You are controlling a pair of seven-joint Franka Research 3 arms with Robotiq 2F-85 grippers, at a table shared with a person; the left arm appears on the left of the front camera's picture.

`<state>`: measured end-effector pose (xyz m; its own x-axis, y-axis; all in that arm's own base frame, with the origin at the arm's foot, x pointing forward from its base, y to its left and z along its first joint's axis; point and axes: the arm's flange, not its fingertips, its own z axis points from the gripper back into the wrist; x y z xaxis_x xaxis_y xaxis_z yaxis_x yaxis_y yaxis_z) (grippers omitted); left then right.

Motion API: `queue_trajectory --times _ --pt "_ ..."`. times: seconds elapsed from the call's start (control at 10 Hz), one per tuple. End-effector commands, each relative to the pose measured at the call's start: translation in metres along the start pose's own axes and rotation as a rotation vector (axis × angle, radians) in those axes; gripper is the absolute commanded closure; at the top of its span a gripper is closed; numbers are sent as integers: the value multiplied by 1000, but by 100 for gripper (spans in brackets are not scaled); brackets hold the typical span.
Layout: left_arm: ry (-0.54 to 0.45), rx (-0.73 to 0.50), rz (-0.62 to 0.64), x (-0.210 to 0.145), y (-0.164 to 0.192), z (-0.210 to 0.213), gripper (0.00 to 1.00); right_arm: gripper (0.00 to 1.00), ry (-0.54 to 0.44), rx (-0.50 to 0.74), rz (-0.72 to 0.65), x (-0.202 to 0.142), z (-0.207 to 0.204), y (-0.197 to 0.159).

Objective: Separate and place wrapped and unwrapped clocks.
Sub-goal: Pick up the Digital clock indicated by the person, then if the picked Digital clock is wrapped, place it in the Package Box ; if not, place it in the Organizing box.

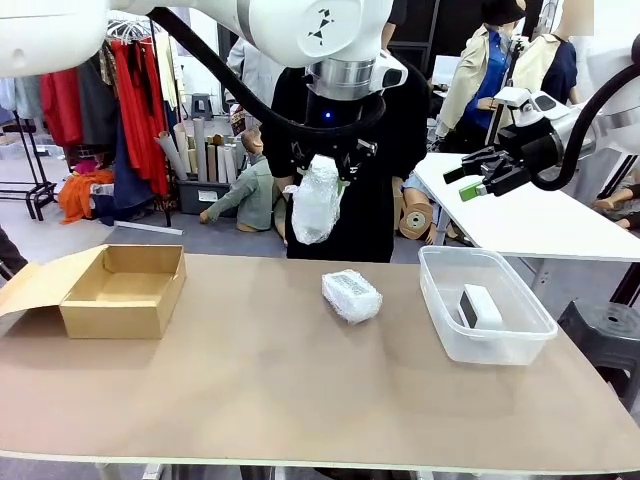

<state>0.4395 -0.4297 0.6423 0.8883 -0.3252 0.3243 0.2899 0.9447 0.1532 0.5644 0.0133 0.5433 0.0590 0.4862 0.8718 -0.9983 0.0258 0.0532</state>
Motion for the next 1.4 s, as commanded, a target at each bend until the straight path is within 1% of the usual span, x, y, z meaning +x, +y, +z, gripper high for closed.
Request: queue_trajectory --times 0.0,1.3 --pt "-5 -1 10 0 2 4 100 0 3 -3 2 1 1 0" --pt "-5 -1 10 0 2 4 100 0 3 -3 2 1 1 0"
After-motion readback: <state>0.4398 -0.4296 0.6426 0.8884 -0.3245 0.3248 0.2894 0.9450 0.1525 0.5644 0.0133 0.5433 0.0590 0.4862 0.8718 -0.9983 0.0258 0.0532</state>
